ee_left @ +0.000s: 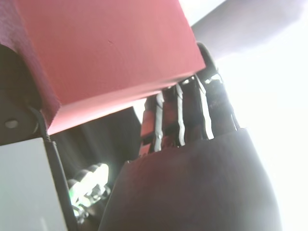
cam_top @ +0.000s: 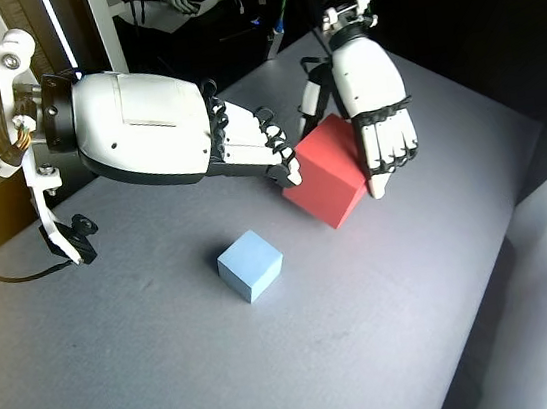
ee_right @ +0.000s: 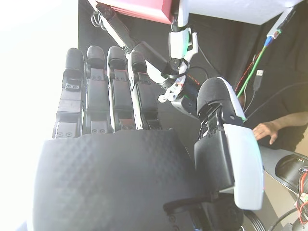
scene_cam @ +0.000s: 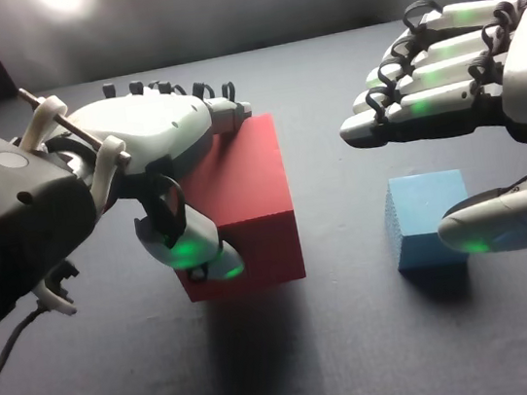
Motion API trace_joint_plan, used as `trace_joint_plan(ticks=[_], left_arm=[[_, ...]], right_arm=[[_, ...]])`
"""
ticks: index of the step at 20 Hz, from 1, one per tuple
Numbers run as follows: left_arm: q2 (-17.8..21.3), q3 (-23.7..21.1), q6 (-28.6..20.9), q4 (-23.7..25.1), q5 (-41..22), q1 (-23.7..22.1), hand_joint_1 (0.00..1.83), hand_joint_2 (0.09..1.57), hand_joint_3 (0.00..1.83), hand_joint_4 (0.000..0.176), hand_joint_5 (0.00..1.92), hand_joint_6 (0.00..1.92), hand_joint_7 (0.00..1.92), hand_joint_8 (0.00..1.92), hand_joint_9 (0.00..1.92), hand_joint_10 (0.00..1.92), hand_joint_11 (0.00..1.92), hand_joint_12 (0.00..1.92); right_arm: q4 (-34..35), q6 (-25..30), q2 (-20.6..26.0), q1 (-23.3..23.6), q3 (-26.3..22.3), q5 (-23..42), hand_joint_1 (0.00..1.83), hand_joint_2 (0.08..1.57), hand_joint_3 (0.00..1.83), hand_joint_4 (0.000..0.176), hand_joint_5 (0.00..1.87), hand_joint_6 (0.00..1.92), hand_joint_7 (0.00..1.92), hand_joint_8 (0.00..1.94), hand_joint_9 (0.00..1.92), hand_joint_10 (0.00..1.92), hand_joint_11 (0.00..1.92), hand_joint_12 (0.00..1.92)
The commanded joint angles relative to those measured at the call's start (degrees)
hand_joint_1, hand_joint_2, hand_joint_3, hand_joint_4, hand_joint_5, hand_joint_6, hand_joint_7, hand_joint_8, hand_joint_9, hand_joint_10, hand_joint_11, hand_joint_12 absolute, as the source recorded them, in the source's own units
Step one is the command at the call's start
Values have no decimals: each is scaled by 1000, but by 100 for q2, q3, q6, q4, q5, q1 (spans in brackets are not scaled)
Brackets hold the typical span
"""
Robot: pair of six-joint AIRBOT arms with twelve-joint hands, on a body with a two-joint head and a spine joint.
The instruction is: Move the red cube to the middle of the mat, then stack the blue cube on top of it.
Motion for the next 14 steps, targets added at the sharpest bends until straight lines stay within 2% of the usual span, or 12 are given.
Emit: trace_joint_plan(ticks=[1, 6, 8, 10, 13, 14], left_arm=[[-2, -34, 16, 230, -342, -79, 1191, 1151, 0, 0, 637, 23, 310, 901, 228, 1061, 0, 1412], [-254, -50, 18, 182, -506, -77, 1226, 1144, 0, 0, 610, 15, 287, 933, 218, 1072, 0, 1401], [-334, -50, 16, 168, -557, -77, 1210, 1160, 3, 0, 621, 20, 286, 927, 219, 1072, 0, 1408], [-422, -50, 8, 167, -598, -77, 1198, 1165, 2, 0, 595, 9, 276, 918, 206, 1065, 0, 1357], [-518, -45, -46, 219, -660, -34, 1215, 1147, 0, 0, 585, 10, 260, 936, 182, 1128, 0, 1417], [-530, -41, -107, 273, -672, -12, 1222, 1135, 0, 0, 596, 15, 263, 942, 190, 1131, 0, 1399]], right_arm=[[183, -15, 60, 73, -21, 545, 0, 1290, 0, 0, 259, 2, 274, 2, 250, 6, 0, 563], [183, -15, 60, 73, -21, 545, 0, 1288, 0, 0, 274, 6, 291, 8, 255, 9, 0, 548], [183, -15, 60, 73, -21, 545, 0, 1287, 0, 0, 309, 10, 323, 9, 291, 15, 0, 636], [183, -15, 60, 72, -21, 545, 0, 1290, 1, 0, 285, 2, 295, 1, 263, 3, 0, 587], [183, -15, 60, 72, -22, 545, 0, 1302, 2, 0, 279, 0, 286, 2, 254, 0, 0, 555], [184, -15, 60, 72, -22, 545, 0, 1299, 0, 0, 284, 2, 297, 4, 269, 5, 0, 597]])
